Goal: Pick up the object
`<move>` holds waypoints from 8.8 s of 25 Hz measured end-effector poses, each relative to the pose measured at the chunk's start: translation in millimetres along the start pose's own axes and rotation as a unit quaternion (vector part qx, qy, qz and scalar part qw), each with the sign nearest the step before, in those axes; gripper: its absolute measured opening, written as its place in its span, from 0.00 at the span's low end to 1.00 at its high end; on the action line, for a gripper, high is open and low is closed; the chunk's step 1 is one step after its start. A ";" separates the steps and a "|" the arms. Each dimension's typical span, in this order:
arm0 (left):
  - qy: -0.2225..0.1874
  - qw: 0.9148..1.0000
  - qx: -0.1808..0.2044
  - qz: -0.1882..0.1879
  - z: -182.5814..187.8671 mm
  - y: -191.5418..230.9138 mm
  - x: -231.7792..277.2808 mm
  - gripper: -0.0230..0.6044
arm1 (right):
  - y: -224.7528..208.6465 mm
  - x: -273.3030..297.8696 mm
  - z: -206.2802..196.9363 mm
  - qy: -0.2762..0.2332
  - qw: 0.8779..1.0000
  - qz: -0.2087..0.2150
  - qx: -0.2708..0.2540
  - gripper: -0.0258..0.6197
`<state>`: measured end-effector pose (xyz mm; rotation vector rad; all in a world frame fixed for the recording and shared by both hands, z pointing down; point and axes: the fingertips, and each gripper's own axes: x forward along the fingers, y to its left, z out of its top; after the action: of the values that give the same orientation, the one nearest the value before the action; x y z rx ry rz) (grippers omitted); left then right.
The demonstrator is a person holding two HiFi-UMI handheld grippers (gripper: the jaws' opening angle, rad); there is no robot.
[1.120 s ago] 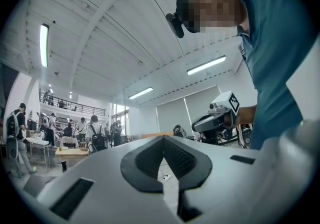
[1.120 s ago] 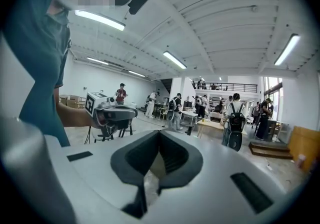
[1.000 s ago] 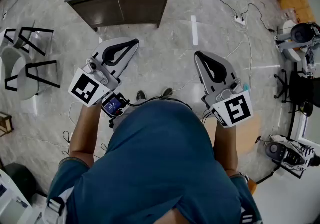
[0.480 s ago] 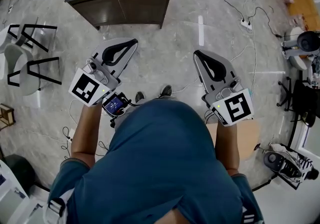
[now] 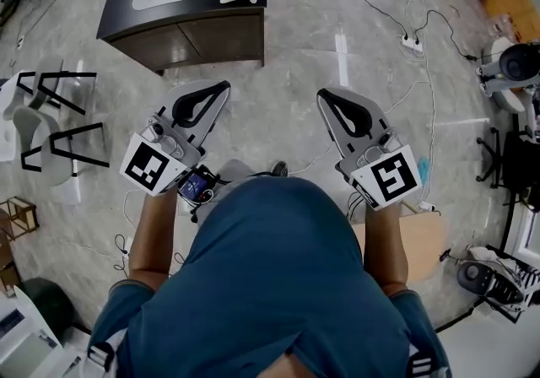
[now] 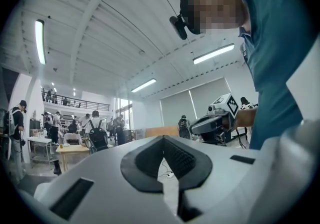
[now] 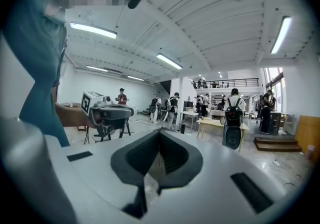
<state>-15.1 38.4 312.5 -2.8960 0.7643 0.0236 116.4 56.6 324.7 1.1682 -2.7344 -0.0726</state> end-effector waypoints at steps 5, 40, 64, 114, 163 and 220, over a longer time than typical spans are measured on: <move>0.028 0.999 -0.007 -0.015 -12.0 -1.0 22.5 0.04 | -25.5 0.8 -18.3 0.008 1.000 -0.009 0.027 0.06; 0.012 0.998 -0.056 -0.018 -51.3 187.7 59.1 0.04 | -100.3 197.0 -5.8 0.030 0.999 0.012 0.037 0.06; 0.056 0.995 -0.071 -0.048 -83.1 182.8 151.7 0.04 | -194.5 206.7 -41.3 0.051 0.997 0.019 0.060 0.06; 0.063 0.993 -0.094 -0.045 -116.4 287.6 225.2 0.04 | -285.3 305.3 -55.7 0.052 0.995 0.038 0.079 0.06; 0.031 0.988 -0.133 -0.067 -134.1 387.4 308.1 0.04 | -381.0 376.8 -67.2 0.075 0.992 0.006 0.105 0.06; 0.061 0.976 -0.179 -0.107 -167.2 376.8 324.7 0.04 | -359.3 405.1 -102.6 0.116 0.983 0.039 0.134 0.06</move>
<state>78.5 -468.8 409.3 -3.3364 0.5026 -0.0470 114.9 -482.2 440.5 1.0508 -2.6337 0.4278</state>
